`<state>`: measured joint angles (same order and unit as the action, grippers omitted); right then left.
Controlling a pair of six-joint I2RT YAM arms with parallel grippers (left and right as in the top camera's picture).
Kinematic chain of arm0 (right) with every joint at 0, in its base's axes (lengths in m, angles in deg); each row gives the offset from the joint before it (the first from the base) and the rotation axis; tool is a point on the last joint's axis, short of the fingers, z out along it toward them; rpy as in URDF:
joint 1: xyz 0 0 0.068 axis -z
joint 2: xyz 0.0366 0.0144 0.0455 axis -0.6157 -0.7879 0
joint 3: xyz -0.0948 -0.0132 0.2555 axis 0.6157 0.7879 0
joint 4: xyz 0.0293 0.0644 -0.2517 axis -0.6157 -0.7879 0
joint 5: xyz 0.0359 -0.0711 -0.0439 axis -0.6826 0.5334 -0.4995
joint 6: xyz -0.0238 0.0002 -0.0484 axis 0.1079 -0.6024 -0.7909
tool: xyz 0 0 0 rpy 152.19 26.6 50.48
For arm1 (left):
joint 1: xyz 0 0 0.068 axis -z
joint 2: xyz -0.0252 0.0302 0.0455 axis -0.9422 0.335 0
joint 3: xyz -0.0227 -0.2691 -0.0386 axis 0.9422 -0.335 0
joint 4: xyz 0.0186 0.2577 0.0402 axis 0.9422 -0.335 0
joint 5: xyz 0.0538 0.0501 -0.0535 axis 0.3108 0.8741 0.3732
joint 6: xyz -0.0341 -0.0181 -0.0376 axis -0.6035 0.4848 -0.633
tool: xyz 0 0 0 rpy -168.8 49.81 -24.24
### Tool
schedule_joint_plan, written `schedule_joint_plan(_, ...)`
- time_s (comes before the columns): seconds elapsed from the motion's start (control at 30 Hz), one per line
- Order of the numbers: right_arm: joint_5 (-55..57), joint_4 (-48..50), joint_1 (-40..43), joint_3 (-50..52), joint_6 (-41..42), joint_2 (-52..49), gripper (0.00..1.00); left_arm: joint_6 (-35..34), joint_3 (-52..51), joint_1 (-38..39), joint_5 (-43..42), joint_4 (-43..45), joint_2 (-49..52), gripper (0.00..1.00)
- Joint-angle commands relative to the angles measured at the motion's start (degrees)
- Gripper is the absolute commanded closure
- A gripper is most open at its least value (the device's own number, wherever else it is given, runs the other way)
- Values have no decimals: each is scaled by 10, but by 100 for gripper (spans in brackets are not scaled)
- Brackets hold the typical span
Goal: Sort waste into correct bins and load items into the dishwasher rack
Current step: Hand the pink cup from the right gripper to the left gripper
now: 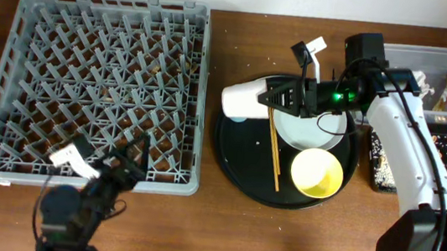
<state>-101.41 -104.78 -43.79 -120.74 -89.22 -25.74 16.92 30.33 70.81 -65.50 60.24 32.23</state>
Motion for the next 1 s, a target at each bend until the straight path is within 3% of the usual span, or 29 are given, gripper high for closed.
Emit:
schedule_joint_plan(0.0,-19,12,-3,-5,-5,0,96,25,148,-3,-43,-27,170,1)
schedule_joint_plan(0.03,-20,15,-3,-5,-5,0,96,21,194,-3,-85,-29,234,1)
schedule_joint_plan(0.1,-25,25,-3,-5,-5,0,96,-49,255,-3,-161,-29,335,1)
schedule_joint_plan(0.17,-60,59,-10,-5,-5,-2,96,-184,286,-3,-282,-29,439,1)
schedule_joint_plan(0.3,-65,136,-71,-5,35,-25,96,-210,286,-3,-452,-29,514,1)
schedule_joint_plan(0.5,-61,186,-92,-5,72,-73,96,-203,286,-3,-516,67,514,1)
schedule_joint_plan(0.7,-54,201,-118,-5,72,-86,96,-202,286,-3,-514,74,515,1)
schedule_joint_plan(0.97,-57,205,-56,-5,85,-86,96,-186,286,-3,-509,76,514,1)
